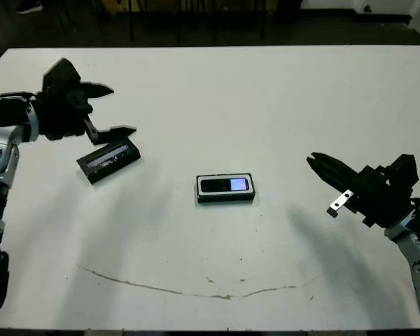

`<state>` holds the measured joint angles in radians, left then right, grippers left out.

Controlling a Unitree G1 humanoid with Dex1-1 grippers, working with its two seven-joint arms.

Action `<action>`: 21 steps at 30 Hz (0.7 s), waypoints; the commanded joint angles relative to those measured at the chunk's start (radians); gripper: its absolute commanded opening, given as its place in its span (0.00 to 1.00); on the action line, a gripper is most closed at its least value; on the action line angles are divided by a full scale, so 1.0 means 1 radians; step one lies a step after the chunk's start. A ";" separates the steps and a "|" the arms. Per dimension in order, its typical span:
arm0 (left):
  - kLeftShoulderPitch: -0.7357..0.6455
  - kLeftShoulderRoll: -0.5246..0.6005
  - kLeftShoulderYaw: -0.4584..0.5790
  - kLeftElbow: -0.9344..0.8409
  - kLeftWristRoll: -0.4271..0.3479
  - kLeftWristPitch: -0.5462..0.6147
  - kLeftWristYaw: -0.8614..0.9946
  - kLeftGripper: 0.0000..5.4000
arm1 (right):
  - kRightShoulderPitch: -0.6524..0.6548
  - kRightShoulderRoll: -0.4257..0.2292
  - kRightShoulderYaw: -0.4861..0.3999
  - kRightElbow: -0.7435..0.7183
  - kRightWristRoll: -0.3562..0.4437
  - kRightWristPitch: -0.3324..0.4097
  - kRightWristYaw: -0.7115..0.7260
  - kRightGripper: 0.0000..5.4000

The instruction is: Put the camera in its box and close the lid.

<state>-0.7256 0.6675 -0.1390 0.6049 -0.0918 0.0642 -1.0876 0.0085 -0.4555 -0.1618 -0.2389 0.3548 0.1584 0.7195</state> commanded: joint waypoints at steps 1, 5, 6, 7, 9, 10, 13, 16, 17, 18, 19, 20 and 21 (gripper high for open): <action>-0.020 -0.008 -0.030 0.090 0.047 -0.039 -0.034 1.00 | 0.014 -0.008 -0.005 0.022 0.010 0.002 0.000 0.00; -0.025 -0.014 -0.050 0.163 0.093 -0.106 -0.040 1.00 | 0.019 -0.011 -0.005 0.017 0.013 0.021 -0.015 0.00; -0.023 -0.014 -0.054 0.178 0.106 -0.127 -0.034 1.00 | 0.020 -0.012 -0.005 0.015 0.016 0.032 -0.020 0.00; -0.023 -0.016 -0.057 0.195 0.115 -0.142 -0.031 1.00 | 0.021 -0.014 -0.005 0.011 0.017 0.044 -0.026 0.00; -0.035 -0.027 -0.053 0.236 0.113 -0.102 -0.048 1.00 | 0.026 -0.021 -0.004 -0.005 0.011 0.065 -0.039 0.00; -0.038 -0.034 -0.048 0.257 0.108 -0.087 -0.056 1.00 | 0.027 -0.023 -0.003 -0.010 0.008 0.065 -0.041 0.00; -0.038 -0.050 -0.035 0.296 0.099 -0.043 -0.061 1.00 | 0.031 -0.026 -0.002 -0.014 0.005 0.055 -0.040 0.00; -0.037 -0.055 -0.037 0.321 0.114 -0.041 -0.052 1.00 | 0.032 -0.028 -0.002 -0.014 0.004 0.048 -0.036 0.00; -0.036 -0.056 -0.038 0.329 0.118 -0.045 -0.050 1.00 | 0.032 -0.030 -0.003 -0.015 0.004 0.050 -0.036 0.00; -0.035 -0.057 -0.037 0.335 0.120 -0.044 -0.047 1.00 | 0.032 -0.032 -0.004 -0.017 0.007 0.060 -0.038 0.00; -0.033 -0.057 -0.038 0.338 0.123 -0.044 -0.043 1.00 | 0.034 -0.035 -0.005 -0.027 0.008 0.076 -0.045 0.00; -0.030 -0.056 -0.040 0.338 0.130 -0.045 -0.034 1.00 | 0.037 -0.037 -0.006 -0.034 0.008 0.083 -0.049 0.00; -0.027 -0.056 -0.040 0.340 0.134 -0.052 -0.028 1.00 | 0.039 -0.039 -0.006 -0.039 0.006 0.086 -0.052 0.00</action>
<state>-0.7595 0.6158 -0.1766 0.9288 0.0250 0.0147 -1.1253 0.0321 -0.4740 -0.1640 -0.2714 0.3639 0.2206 0.6736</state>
